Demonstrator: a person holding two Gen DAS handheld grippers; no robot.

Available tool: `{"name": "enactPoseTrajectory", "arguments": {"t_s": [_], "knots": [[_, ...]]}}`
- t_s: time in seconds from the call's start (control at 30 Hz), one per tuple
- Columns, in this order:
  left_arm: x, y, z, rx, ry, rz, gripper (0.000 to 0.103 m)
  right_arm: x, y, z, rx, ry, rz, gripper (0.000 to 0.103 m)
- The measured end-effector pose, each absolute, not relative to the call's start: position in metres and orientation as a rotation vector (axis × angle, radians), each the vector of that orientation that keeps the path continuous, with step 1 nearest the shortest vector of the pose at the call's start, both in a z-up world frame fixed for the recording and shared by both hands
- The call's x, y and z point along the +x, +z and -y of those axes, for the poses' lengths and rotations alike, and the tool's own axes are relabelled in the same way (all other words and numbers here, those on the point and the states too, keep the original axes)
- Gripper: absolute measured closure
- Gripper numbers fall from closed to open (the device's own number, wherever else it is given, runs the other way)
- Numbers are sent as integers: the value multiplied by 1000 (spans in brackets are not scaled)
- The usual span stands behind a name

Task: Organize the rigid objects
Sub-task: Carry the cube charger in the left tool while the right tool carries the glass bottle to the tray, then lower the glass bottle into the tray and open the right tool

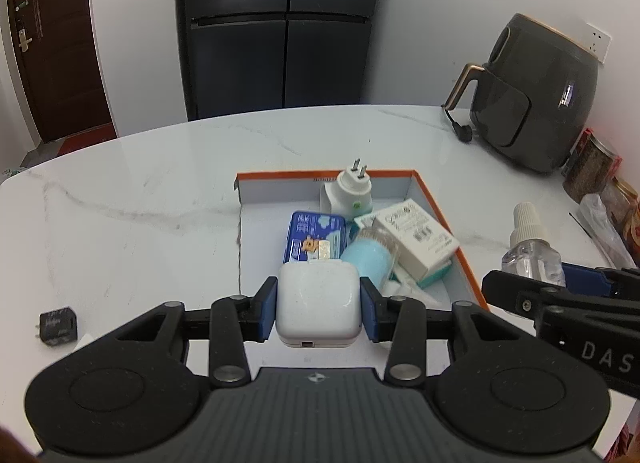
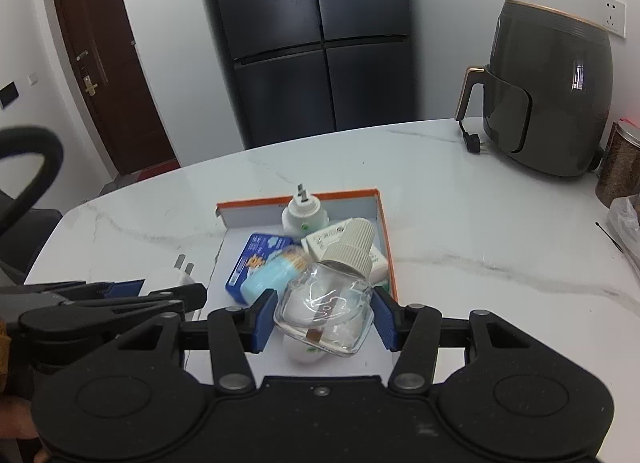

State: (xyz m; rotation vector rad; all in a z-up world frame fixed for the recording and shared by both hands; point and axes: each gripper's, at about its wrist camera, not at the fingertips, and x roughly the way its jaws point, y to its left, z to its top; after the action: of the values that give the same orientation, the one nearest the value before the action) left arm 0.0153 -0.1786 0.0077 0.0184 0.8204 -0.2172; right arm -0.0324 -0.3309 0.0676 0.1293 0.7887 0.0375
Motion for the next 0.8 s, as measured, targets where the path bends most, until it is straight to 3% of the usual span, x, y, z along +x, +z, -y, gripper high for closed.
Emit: {"name": "enactPoseTrajectory", "arguments": {"t_s": [0.8], "knots": [[91,-6,204,-1,-252,-855,61,92,52,350,202,17,-823,41]]}}
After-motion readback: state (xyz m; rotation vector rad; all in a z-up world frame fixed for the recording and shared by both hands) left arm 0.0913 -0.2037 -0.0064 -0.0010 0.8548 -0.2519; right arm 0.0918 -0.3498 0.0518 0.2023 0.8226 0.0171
